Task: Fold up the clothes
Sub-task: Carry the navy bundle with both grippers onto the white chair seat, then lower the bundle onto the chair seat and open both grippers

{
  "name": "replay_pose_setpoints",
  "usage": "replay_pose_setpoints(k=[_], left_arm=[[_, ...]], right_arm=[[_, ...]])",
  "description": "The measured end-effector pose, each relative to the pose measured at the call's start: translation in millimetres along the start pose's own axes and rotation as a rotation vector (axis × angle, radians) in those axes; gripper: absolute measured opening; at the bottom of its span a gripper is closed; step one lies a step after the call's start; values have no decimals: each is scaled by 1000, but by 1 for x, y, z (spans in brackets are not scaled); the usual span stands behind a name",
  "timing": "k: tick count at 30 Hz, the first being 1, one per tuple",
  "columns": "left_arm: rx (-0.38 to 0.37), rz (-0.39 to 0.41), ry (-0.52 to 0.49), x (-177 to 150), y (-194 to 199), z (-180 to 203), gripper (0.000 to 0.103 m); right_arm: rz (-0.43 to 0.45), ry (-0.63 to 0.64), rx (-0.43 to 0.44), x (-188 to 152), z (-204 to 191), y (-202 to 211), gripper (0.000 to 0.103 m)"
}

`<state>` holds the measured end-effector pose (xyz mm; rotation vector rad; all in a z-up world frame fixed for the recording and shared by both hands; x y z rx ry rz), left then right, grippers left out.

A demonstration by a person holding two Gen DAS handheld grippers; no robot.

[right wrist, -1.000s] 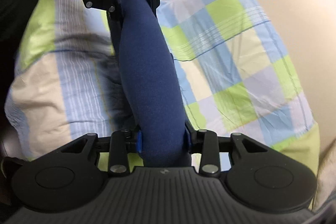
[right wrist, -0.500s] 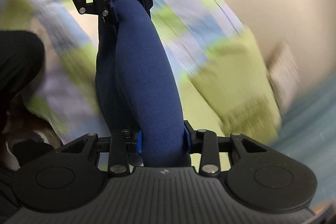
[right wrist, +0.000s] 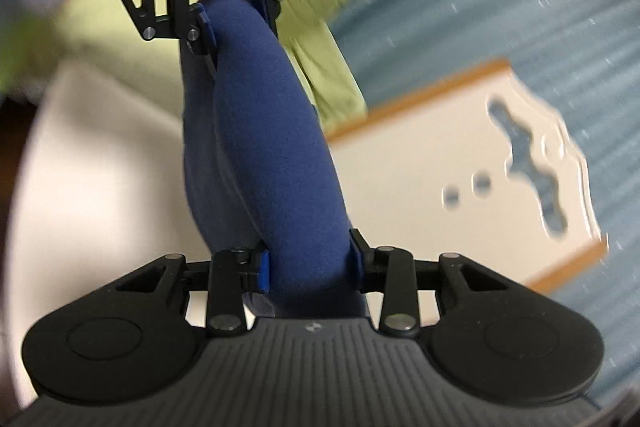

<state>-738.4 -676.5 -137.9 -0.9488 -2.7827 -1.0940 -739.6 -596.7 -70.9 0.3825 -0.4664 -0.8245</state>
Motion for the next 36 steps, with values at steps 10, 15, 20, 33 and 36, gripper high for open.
replay_pose_setpoints(k=[10, 15, 20, 33, 36], left_arm=[[-121, -34, 6, -40, -28, 82, 57], [-158, -47, 62, -45, -16, 80, 56], [-191, -65, 105, -35, -12, 78, 51], [-258, -42, 340, -62, 35, 33, 53], [-222, -15, 454, -56, 25, -3, 53]], right_arm=[[-62, 53, 173, -20, -101, -24, 43], [-79, 32, 169, -25, -101, -5, 46], [-93, -19, 214, -39, -102, -10, 38], [-35, -358, 364, -65, -71, 25, 36], [-4, -545, 392, -70, -41, 18, 36]])
Point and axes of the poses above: each gripper's, at about its wrist camera, not at the fingertips, and y roughly against the way its jaws point, z to its right, x to its top, the point moved 10 cm from there along -y, roughly the way its jaws point, and after that the axes turned 15 degrees about -z, right-handed, at the moved point
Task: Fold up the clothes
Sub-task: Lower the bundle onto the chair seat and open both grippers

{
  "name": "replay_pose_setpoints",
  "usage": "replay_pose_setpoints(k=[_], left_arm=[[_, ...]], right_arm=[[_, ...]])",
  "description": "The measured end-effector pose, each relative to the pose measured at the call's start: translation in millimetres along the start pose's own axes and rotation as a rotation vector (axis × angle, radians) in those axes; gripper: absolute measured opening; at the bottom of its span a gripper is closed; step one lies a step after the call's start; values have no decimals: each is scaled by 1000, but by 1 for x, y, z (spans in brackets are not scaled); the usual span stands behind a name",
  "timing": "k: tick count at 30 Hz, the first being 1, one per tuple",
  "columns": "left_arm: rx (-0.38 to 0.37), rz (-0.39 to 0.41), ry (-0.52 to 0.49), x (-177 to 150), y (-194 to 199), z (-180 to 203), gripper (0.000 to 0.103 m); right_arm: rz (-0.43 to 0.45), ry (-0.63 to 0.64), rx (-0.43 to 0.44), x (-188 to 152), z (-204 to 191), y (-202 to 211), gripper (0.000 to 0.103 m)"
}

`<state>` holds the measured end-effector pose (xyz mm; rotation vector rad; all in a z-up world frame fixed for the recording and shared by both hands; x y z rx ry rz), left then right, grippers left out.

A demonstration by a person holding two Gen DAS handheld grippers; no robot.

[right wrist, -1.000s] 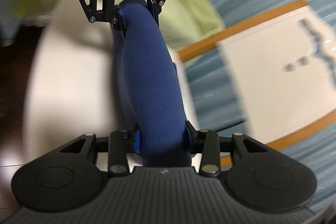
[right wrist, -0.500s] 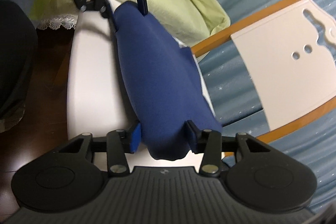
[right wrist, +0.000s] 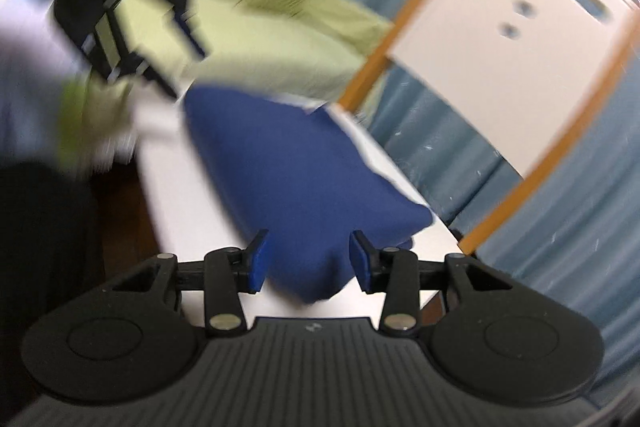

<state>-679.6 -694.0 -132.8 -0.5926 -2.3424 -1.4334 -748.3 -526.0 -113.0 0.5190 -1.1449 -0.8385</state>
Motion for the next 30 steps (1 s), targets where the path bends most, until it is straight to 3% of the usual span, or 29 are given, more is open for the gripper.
replay_pose_setpoints(k=[3, 7, 12, 13, 16, 19, 22, 25, 30], left_arm=[[-10, 35, 74, 30, -27, -21, 53], [-82, 42, 126, 80, -88, -32, 53], [-198, -13, 191, 91, -144, -31, 50], [-209, -39, 202, 88, -153, -30, 44], [-202, -97, 238, 76, -182, -43, 42], [-207, -104, 276, 71, -194, -58, 42], [-196, -103, 258, 75, -200, -60, 42], [-188, -108, 260, 77, -203, -60, 43], [-147, -126, 281, 70, -177, -67, 42]], right_arm=[[2, -117, 31, 11, 26, -21, 36], [-15, -255, 100, 24, 56, -63, 34], [-54, -334, 129, 23, 72, -104, 33], [-70, -333, 138, 19, 69, -111, 33], [-80, -311, 138, 11, 61, -118, 33], [-91, -308, 147, 18, 64, -116, 33], [-48, -306, 131, 36, 72, -116, 33], [-71, -301, 122, 40, 72, -138, 33], [-88, -417, 164, 32, 86, -154, 34]])
Point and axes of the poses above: each gripper's, at about its wrist camera, not at the fingertips, and y roughly against the way its jaws point, z to its right, x to its top, the point moved 10 cm from there along -y, roughly the way its jaws point, and after that the axes turned 15 degrees about -z, right-handed, at the moved point
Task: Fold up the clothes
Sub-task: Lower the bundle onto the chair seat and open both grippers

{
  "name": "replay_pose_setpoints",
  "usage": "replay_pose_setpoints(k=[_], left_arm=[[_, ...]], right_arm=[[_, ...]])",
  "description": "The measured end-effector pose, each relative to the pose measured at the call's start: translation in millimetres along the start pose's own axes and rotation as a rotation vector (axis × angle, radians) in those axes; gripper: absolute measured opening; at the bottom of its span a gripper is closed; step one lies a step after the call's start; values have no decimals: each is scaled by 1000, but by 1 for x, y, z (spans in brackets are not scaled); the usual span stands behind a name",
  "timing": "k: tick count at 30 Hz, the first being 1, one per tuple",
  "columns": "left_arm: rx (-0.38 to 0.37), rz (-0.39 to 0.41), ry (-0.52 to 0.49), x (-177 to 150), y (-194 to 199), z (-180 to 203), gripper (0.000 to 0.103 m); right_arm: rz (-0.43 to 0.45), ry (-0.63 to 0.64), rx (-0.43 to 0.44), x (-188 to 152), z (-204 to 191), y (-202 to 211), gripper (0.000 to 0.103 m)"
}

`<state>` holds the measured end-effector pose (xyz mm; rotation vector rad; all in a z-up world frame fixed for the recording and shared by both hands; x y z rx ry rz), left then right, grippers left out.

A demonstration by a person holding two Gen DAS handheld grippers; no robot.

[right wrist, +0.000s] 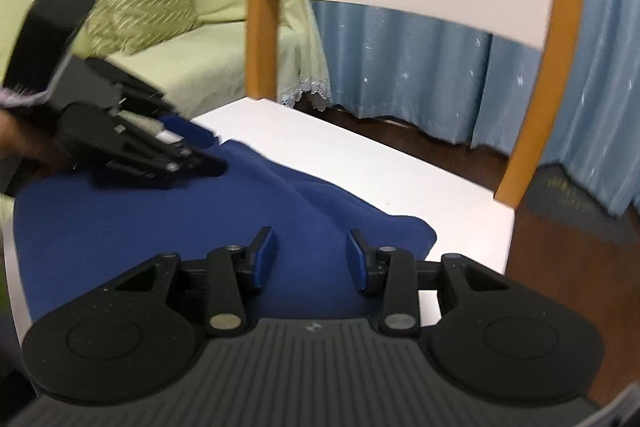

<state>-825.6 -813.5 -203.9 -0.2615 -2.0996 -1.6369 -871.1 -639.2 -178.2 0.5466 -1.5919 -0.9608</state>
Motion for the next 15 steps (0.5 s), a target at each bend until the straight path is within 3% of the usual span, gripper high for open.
replay_pose_setpoints(k=[4, 10, 15], left_arm=[[8, 34, 29, -25, 44, -2, 42], [2, 31, 67, -80, 78, 20, 42], [33, 36, 54, -81, 90, 33, 40]], right_arm=[[57, 7, -23, -6, -4, 34, 34], [100, -34, 10, -57, -26, 85, 34], [57, -27, -13, -88, -40, 76, 34]])
Point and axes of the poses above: each gripper's, at about its wrist camera, not at the fingertips, and y roughly against the way its jaws point, z to its right, x to its top, the point moved 10 cm from there along -y, roughly the way its jaws point, and after that the axes turned 15 degrees about -z, right-handed, at the moved point
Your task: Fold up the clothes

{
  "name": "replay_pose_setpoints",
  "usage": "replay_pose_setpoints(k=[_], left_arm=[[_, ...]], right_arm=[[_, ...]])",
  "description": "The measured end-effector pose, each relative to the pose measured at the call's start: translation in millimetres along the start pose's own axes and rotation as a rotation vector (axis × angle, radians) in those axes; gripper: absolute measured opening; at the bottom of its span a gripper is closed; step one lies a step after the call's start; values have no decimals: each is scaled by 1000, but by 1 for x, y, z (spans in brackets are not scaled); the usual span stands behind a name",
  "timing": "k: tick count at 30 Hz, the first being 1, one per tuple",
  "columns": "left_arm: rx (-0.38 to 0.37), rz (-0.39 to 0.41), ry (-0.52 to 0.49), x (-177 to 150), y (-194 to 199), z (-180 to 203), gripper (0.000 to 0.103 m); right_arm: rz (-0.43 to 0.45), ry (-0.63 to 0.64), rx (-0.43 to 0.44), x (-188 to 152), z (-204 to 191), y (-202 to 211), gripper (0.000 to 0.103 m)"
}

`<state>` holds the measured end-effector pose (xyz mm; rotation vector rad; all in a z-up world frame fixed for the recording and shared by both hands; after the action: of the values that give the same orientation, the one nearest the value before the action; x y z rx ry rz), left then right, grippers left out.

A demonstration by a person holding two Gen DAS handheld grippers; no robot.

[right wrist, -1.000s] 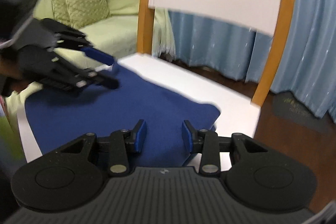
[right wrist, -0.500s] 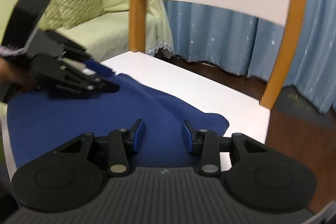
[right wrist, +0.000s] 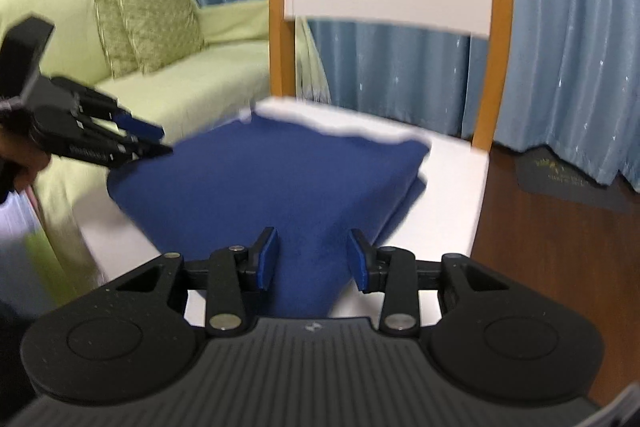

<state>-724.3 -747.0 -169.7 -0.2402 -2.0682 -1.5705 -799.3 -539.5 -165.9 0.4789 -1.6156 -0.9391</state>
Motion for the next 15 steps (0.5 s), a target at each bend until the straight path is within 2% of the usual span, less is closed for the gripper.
replay_pose_setpoints(k=[4, 6, 9, 15], left_arm=[[-29, 26, -26, -7, 23, 12, 40], [-30, 1, -50, -19, 14, 21, 41], [-49, 16, -10, -26, 6, 22, 41], [-30, -7, -1, -22, 15, 24, 41]], right_arm=[[42, 4, -12, 0, -6, 28, 33], [13, 8, -7, -11, -10, 24, 33], [-29, -1, -1, -29, -14, 8, 34], [-56, 41, -14, -25, -14, 11, 34]])
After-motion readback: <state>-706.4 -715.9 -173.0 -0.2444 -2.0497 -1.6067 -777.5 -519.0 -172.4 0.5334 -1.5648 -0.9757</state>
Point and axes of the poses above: each gripper's, at about its wrist camera, not at the fingertips, and y roughly against the way its jaws point, z to its right, x to its top, the point moved 10 cm from there along -y, roughly the way its jaws point, and after that the axes turned 15 degrees about -z, right-handed, at the moved point
